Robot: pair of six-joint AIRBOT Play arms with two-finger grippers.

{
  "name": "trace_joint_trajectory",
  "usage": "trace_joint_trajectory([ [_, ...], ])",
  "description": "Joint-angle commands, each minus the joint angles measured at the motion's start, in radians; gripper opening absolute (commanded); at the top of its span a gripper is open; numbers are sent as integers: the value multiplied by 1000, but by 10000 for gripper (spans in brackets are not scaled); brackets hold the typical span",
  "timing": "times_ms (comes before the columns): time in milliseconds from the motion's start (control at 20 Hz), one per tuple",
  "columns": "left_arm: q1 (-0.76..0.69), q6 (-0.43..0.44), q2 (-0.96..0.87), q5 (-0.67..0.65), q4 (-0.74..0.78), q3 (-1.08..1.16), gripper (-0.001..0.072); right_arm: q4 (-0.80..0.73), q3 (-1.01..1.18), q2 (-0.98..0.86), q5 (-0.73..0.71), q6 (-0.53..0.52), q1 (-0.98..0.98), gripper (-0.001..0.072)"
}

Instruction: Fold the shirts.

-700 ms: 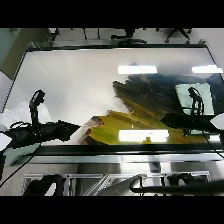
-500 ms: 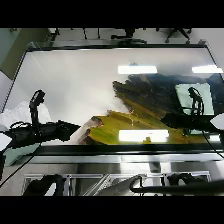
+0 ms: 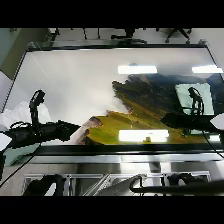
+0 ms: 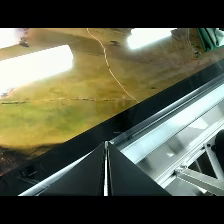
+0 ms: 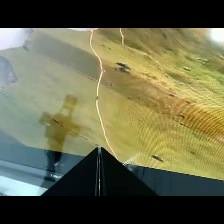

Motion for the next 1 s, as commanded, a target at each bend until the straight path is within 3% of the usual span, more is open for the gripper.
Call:
trace_joint_trajectory([
  [0,1,0,1,2,0,0,19,0,0,0,-45,0,1,22],
  [250,1,4,0,137,3,0,22,35,0,0,-85,0,1,22],
  [350,24,8,-3,211,144,22,25,68,0,-3,-87,0,1,22],
  [400,50,8,-14,206,247,50,167,71,0,-9,-98,0,1,22],
  [450,85,7,-33,189,370,90,605,71,0,-18,-101,0,1,23],
  [500,127,-8,-59,161,484,126,705,71,0,-29,-101,0,1,32],
  [550,185,-27,-92,127,589,159,707,71,0,-40,-100,0,1,43],
  [650,328,-54,-175,79,695,206,708,71,0,-64,-101,0,1,408],
  [700,400,-62,-217,82,702,214,707,71,0,-79,-101,0,1,488],
  [800,532,-82,-304,161,700,202,708,71,0,-103,-101,0,1,483],
  [950,618,-79,-451,268,702,207,708,71,0,-126,-109,0,1,483],
])
